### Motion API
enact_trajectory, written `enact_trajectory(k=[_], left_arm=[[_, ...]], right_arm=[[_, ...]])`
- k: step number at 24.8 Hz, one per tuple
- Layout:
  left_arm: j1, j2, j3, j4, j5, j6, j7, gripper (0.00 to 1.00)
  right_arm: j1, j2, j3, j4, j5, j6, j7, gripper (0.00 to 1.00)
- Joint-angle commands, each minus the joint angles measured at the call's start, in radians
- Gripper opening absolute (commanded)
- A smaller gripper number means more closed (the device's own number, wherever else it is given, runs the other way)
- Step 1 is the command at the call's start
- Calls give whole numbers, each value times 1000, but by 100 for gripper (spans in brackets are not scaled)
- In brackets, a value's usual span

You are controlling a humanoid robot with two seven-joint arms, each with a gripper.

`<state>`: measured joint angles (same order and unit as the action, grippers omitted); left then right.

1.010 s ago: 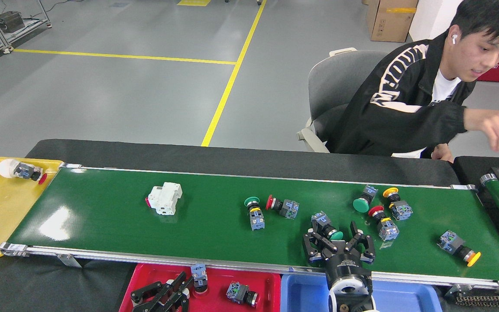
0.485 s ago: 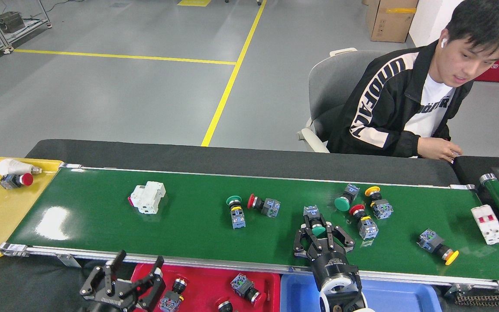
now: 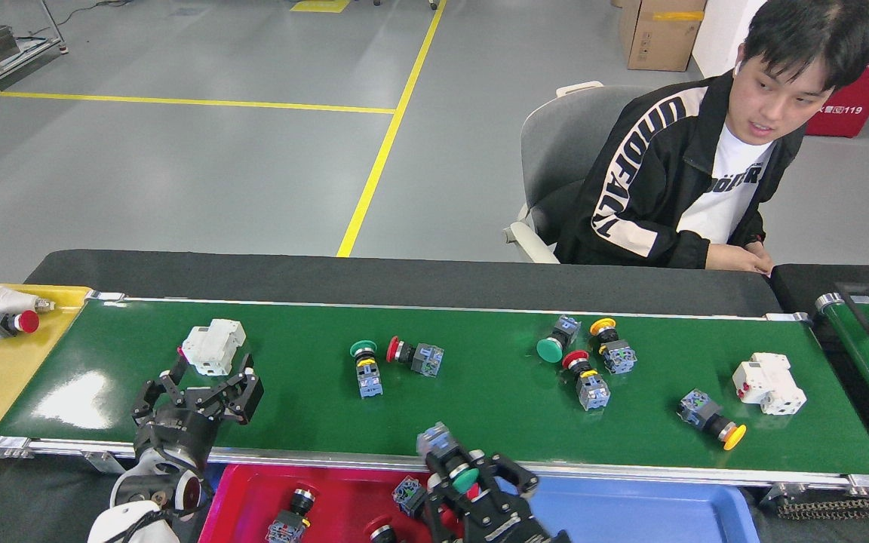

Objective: Pick switch part from conveyor to tray

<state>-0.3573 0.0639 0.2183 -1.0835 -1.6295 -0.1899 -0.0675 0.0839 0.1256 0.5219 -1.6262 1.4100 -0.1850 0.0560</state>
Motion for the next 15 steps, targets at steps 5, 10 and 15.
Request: enact_trajectory(k=[5, 10, 15], left_arm=[[-58, 47, 3, 120, -3, 17, 31, 100], [-80, 94, 0, 194, 2, 44, 51, 72], [-80, 119, -7, 217, 3, 20, 91, 10]], right_arm=[[-18, 31, 17, -23, 1, 52, -1, 98], [-107, 22, -183, -41, 9, 309, -8, 98], [-118, -112, -240, -47, 21, 568, -27, 98]])
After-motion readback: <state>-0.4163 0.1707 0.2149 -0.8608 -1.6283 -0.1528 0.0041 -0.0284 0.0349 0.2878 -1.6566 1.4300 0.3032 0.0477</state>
